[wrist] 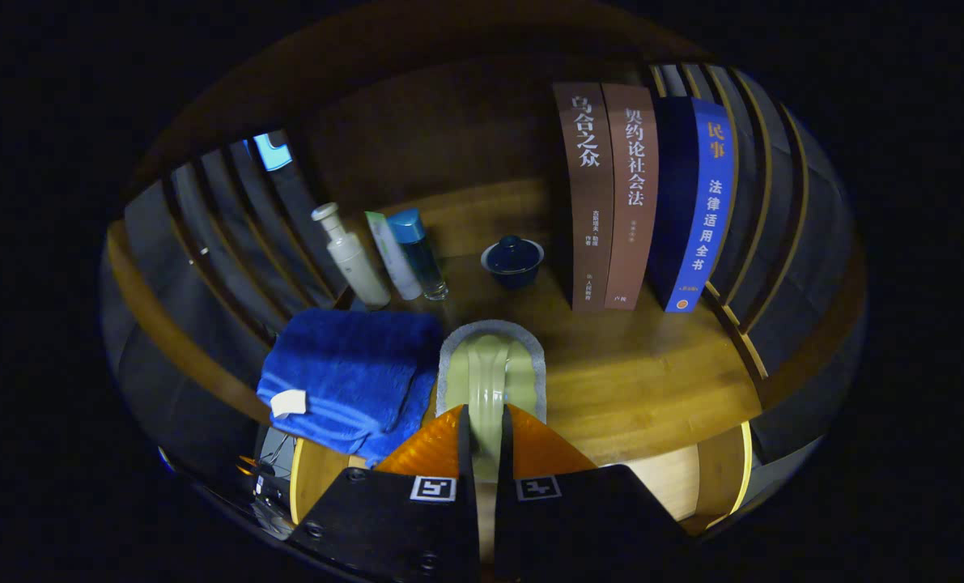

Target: Pull open the drawer, take out the items inside it, and place them on the countertop above the cabinet.

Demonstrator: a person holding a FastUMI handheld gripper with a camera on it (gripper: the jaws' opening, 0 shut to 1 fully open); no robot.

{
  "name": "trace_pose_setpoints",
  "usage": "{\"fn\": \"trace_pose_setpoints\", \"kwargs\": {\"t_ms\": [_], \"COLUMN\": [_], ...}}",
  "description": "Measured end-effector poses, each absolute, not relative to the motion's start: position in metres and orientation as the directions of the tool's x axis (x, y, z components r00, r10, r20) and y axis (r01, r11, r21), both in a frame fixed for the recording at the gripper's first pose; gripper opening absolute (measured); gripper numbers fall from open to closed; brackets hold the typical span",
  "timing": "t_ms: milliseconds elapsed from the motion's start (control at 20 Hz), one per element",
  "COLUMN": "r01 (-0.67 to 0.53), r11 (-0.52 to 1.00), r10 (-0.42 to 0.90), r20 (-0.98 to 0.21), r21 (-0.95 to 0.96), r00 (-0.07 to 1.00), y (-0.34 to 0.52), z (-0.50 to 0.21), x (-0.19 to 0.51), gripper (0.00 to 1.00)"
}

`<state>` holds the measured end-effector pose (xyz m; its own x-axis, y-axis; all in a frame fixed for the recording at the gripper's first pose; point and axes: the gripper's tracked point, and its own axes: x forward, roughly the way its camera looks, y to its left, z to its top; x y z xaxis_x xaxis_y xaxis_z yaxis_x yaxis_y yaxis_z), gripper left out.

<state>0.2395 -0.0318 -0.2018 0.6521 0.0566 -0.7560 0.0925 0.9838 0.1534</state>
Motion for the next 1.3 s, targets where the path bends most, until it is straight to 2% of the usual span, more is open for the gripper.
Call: {"fn": "trace_pose_setpoints", "kwargs": {"t_ms": [200, 450, 750, 950, 1150, 1300], "r01": [0.127, 0.123, 0.103, 0.088, 0.056, 0.035], "r11": [0.981, 0.984, 0.985, 0.986, 0.993, 0.996], "r10": [0.034, 0.022, 0.039, 0.04, 0.009, 0.002], "r20": [-0.778, -0.779, -0.758, -0.707, -0.54, -0.432], "r21": [0.145, 0.127, 0.139, 0.145, 0.104, 0.077], "r00": [0.627, 0.626, 0.651, 0.706, 0.842, 0.902], "y": [-0.039, -0.045, -0.039, -0.035, -0.03, -0.022], "z": [-0.223, -0.229, -0.22, -0.202, -0.159, -0.137], "x": [0.262, 0.275, 0.271, 0.245, 0.191, 0.14], "gripper": [0.15, 0.26, 0.99, 1.0, 1.0, 0.99]}}
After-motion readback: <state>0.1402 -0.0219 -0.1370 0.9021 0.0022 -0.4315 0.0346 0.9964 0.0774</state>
